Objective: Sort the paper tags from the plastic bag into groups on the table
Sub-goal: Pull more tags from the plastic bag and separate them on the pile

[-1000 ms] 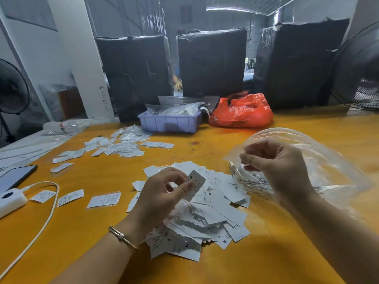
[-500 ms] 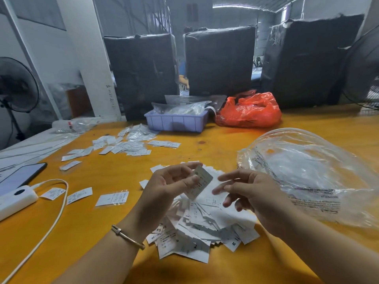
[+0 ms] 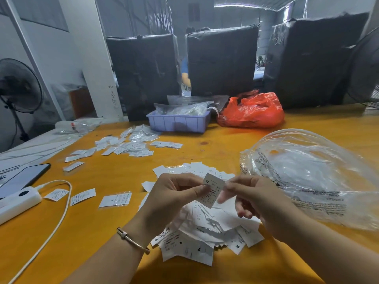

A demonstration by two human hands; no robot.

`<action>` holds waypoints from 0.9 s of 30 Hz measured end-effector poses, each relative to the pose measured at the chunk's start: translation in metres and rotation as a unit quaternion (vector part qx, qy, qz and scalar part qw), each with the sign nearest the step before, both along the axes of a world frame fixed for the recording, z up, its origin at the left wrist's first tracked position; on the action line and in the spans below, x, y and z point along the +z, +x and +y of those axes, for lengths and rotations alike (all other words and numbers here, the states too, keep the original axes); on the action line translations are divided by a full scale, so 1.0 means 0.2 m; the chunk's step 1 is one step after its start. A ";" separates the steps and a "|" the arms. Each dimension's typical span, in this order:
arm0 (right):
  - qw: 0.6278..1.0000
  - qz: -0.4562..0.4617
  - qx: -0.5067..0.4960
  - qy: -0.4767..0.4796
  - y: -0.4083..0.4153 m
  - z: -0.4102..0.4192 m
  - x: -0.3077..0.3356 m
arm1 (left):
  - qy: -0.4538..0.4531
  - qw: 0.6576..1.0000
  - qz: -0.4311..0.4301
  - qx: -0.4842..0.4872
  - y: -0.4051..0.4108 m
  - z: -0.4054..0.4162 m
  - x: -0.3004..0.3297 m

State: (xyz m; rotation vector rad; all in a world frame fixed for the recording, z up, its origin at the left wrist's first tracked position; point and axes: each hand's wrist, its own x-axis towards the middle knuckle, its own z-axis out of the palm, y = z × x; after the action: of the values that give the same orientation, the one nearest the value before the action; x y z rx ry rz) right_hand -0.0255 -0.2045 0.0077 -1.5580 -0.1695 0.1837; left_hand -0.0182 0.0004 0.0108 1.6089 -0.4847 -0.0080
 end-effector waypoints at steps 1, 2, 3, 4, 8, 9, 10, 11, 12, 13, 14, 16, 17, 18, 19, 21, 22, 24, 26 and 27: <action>1.000 -0.007 0.004 -0.010 0.00 0.00 0.00 | -0.006 1.000 0.003 -0.001 0.00 0.00 0.00; 1.000 -0.010 0.005 -0.012 -0.01 0.00 0.00 | -0.010 1.000 0.004 -0.001 0.00 0.00 0.00; 1.000 -0.015 0.005 -0.011 -0.01 0.00 0.00 | -0.012 1.000 0.004 -0.001 0.00 0.00 0.00; 1.000 -0.021 0.005 -0.008 -0.01 0.00 0.01 | -0.013 1.000 0.005 0.000 0.00 0.00 0.00; 0.999 -0.048 0.005 -0.016 -0.02 0.00 0.02 | -0.014 1.000 0.018 0.007 0.01 0.01 0.00; 0.998 -0.056 0.001 -0.018 -0.02 0.00 0.02 | -0.010 1.000 0.020 0.011 0.00 0.01 0.00; 0.998 -0.061 -0.006 -0.019 -0.02 0.01 0.02 | -0.006 1.000 0.023 0.017 0.00 0.01 0.00; 0.998 -0.064 -0.014 -0.019 -0.02 0.01 0.02 | -0.003 0.999 0.027 0.023 0.00 0.01 0.00; 0.998 -0.064 -0.022 -0.016 -0.01 0.01 0.02 | -0.003 0.999 0.032 0.028 0.00 0.01 0.00; 0.997 -0.063 -0.030 -0.011 -0.01 0.00 0.01 | -0.003 0.999 0.036 0.029 0.00 0.02 0.00; 0.997 -0.061 -0.036 -0.007 -0.01 0.00 0.02 | -0.003 0.999 0.038 0.028 0.00 0.02 0.00; 0.997 -0.060 -0.039 -0.005 -0.01 -0.01 0.01 | -0.007 0.999 0.037 0.020 0.01 0.02 0.00; 0.997 -0.061 -0.040 -0.005 -0.01 -0.01 0.01 | -0.009 0.999 0.034 0.015 0.01 0.02 0.00; 0.997 -0.064 -0.046 -0.004 -0.02 -0.01 0.01 | -0.010 0.999 0.030 0.013 0.01 0.02 0.00; 0.995 -0.074 -0.062 -0.014 -0.02 0.00 0.01 | -0.009 1.000 0.025 0.014 0.01 0.02 0.00; 0.980 -0.140 -0.121 -0.075 -0.02 0.00 -0.01 | -0.005 1.000 0.012 0.025 0.01 0.01 0.00; 0.969 -0.181 -0.142 -0.093 -0.02 0.00 -0.01 | -0.006 1.000 0.007 0.030 0.01 0.01 0.00; 0.964 -0.218 -0.134 -0.075 -0.04 0.00 0.00 | -0.016 0.999 -0.001 0.034 0.01 0.00 0.00; 0.972 -0.209 -0.088 -0.054 -0.05 0.02 0.01 | -0.014 0.999 -0.010 0.030 0.00 -0.01 0.00; 0.975 -0.201 -0.068 -0.062 -0.06 0.03 0.01 | -0.005 1.000 -0.014 0.025 0.00 -0.01 0.00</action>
State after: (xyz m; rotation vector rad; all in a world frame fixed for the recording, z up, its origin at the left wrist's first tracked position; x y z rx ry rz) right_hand -0.0367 -0.1986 0.0093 -1.7124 -0.3732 -0.2367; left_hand -0.0182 -0.0022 0.0112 1.6124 -0.4652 0.0560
